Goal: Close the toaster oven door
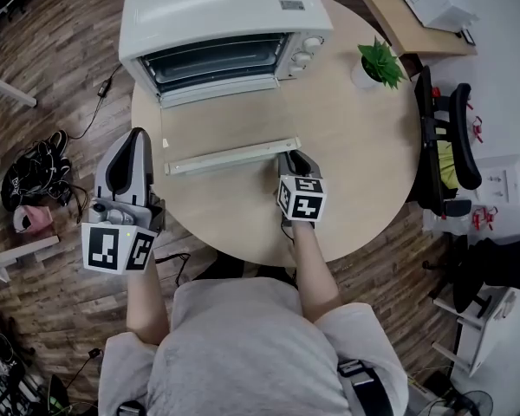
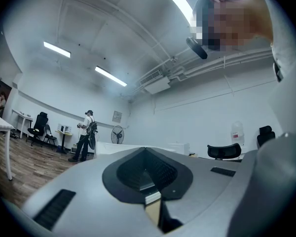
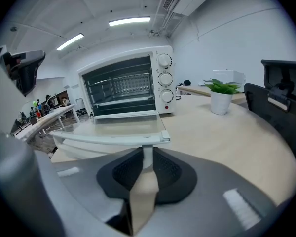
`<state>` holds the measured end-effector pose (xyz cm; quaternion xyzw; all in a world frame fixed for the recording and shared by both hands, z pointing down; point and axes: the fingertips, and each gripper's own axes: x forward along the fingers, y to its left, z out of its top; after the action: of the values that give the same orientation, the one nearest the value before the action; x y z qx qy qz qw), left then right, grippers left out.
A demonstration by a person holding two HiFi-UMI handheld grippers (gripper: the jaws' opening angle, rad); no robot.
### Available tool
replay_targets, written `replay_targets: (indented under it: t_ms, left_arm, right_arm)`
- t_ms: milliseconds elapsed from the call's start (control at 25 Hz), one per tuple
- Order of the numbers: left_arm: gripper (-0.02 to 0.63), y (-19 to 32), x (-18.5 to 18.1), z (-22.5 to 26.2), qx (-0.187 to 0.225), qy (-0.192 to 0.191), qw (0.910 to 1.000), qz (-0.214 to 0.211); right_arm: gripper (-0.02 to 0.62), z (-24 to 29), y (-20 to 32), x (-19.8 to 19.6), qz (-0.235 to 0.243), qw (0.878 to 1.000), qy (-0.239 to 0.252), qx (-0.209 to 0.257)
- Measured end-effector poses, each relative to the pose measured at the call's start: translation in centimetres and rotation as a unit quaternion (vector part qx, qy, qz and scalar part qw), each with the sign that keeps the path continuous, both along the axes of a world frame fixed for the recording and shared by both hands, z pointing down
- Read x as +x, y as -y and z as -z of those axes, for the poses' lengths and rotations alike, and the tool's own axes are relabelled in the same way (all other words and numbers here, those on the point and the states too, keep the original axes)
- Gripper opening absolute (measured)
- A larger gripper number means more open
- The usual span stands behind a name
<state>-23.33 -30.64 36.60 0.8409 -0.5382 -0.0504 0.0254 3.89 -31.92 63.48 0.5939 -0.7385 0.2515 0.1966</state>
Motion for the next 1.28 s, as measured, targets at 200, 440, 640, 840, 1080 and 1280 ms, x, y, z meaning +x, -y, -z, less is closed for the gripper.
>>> replay_targets:
  t_ms: [200, 440, 640, 840, 1080, 1280]
  left_arm:
    - [0.006, -0.2, 0.2, 0.6, 0.008, -0.005, 1.0, 0.001]
    - [0.006, -0.6, 0.0, 1.2, 0.015, -0.012, 0.9998, 0.007]
    - [0.006, -0.8, -0.2, 1.6, 0.021, -0.014, 0.9996, 0.011]
    - [0.006, -1.0, -1.0, 1.9, 0.023, -0.017, 0.9994, 0.02]
    - [0.006, -1.2, -1.7, 2.1, 0.026, -0.018, 0.9991, 0.028]
    - [0.006, -1.2, -2.5, 2.2, 0.027, -0.02, 0.9988, 0.035]
  right_arm:
    - [0.074, 3.1, 0.5, 0.0, 0.001, 1.0, 0.006, 0.028]
    - [0.072, 7.2, 1.9, -0.1, 0.004, 0.998, 0.012, 0.064]
    - [0.071, 9.6, 3.2, -0.2, 0.007, 0.997, 0.017, 0.081]
    - [0.071, 11.4, 4.4, -0.4, 0.007, 0.996, 0.02, 0.088]
    - [0.069, 13.3, 5.9, -0.6, 0.008, 0.995, 0.018, 0.101]
    - [0.066, 15.1, 7.9, -1.0, 0.005, 0.994, 0.013, 0.113]
